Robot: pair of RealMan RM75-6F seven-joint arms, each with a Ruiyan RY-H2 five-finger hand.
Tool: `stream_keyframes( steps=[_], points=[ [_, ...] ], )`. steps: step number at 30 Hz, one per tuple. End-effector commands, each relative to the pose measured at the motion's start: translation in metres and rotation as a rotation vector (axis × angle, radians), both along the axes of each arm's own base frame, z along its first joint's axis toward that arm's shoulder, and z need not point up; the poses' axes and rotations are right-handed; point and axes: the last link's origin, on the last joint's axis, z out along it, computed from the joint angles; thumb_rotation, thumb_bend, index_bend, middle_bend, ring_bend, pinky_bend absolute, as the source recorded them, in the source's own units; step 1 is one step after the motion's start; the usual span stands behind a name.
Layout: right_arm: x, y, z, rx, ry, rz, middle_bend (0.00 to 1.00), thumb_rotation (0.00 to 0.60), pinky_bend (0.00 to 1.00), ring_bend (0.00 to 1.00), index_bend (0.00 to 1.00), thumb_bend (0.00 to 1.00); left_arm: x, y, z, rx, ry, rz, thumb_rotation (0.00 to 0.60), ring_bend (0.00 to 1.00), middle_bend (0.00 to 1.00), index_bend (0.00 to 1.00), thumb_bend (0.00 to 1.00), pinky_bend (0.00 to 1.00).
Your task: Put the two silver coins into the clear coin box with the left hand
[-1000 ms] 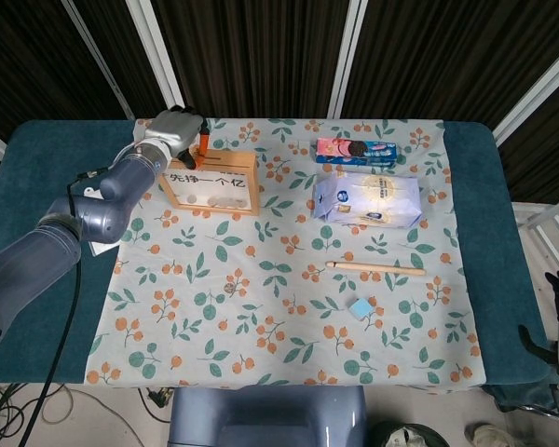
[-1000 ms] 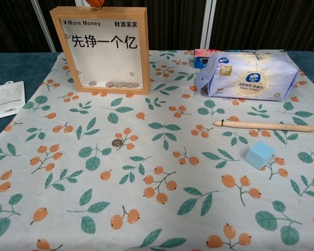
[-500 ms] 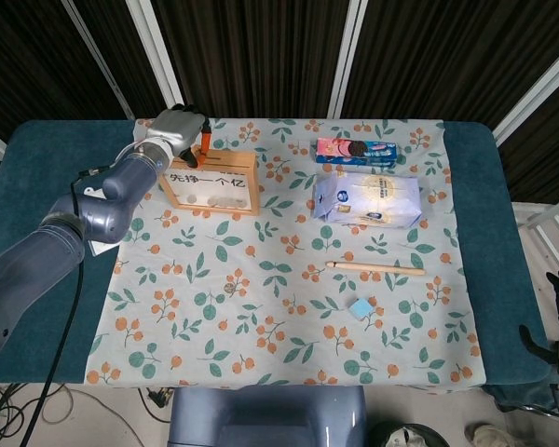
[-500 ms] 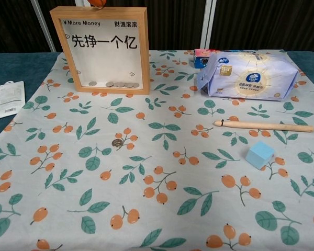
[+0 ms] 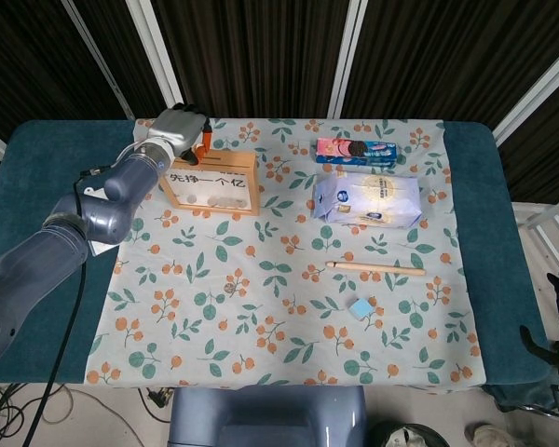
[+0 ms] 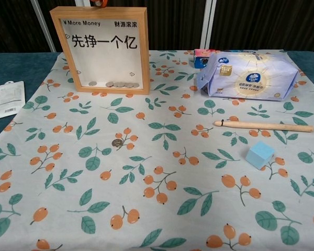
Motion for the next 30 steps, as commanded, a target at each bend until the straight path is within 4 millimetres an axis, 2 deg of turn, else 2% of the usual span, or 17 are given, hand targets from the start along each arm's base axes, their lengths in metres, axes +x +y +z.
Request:
stream_keyframes(
  steps=[1, 23, 30],
  points=[
    [-0.0002, 0.0000, 0.0002, 0.000, 0.001, -0.001, 0.08, 0.600, 0.00, 0.03, 0.12, 0.37, 0.0001, -0.0002, -0.0003, -0.002, 0.004, -0.001, 0.600, 0.00, 0.14, 0.52, 0.53, 0.00],
    [-0.0006, -0.0001, 0.0010, -0.007, 0.001, -0.009, 0.08, 0.600, 0.00, 0.02, 0.12, 0.37, 0.0028, 0.0001, -0.0020, 0.006, 0.016, -0.014, 0.600, 0.00, 0.13, 0.51, 0.49, 0.00],
    [-0.0006, -0.0003, 0.0009, -0.009, -0.002, -0.012, 0.08, 0.600, 0.00, 0.03, 0.12, 0.37, 0.0057, -0.0011, 0.0036, 0.018, 0.003, -0.020, 0.600, 0.00, 0.12, 0.46, 0.41, 0.00]
  ],
)
